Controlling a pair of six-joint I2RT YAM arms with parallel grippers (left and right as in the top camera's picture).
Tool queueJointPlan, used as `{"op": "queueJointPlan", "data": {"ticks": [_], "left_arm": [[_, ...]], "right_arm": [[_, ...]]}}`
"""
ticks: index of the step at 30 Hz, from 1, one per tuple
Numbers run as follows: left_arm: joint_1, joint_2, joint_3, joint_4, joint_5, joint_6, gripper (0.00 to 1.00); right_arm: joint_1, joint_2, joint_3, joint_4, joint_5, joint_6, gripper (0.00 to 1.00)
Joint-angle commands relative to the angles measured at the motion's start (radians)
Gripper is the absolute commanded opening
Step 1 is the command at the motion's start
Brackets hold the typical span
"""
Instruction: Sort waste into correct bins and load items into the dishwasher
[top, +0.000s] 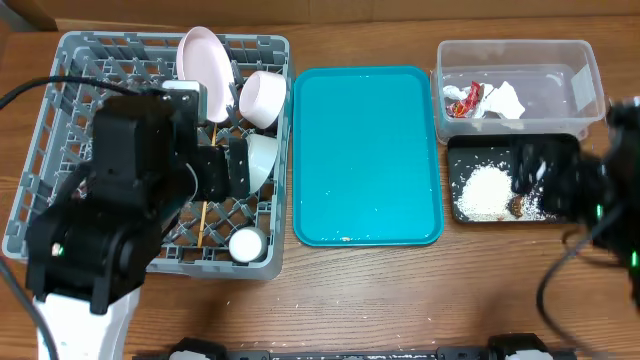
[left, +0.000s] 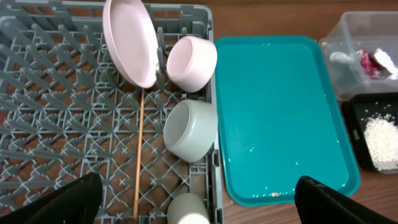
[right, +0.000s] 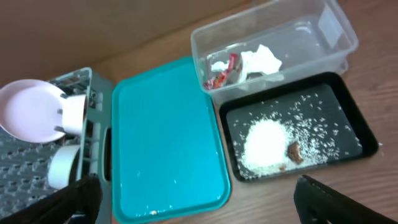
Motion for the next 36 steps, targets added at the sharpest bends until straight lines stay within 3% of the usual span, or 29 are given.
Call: {"op": "queueJointPlan", "data": {"ticks": [1, 7, 12, 18, 24, 30, 36], "left_arm": [[0.001, 0.046, 0.013, 0.000, -0.013, -0.017, 1.00], [0.001, 0.139, 0.013, 0.000, -0.013, -0.017, 1.00], [0.001, 0.243, 0.013, 0.000, -0.013, -0.017, 1.00], [0.001, 0.358, 0.013, 0.000, -0.013, -0.017, 1.00], [0.001, 0.445, 0.013, 0.001, -0.013, -0.017, 1.00], [0.001, 0.544, 0.013, 0.001, -0.013, -0.017, 1.00], [0.001, 0.637, 0.013, 0.001, -0.013, -0.017, 1.00]], "right_arm": [[0.007, -0.153, -0.236, 0.225, 0.066, -0.007, 1.00], [0.006, -0.469, -0.832, 0.901, 0.022, -0.006, 1.00], [0.006, -0.603, -1.123, 1.082, -0.060, 0.003, 1.00], [0.006, -0.618, -1.227, 1.192, -0.066, 0.001, 1.00], [0.006, -0.647, -1.303, 1.202, -0.067, 0.001, 1.00], [0.006, -0.692, -1.357, 0.926, -0.067, 0.001, 1.00], [0.009, -0.692, -1.472, 0.827, -0.066, 0.001, 1.00]]}}
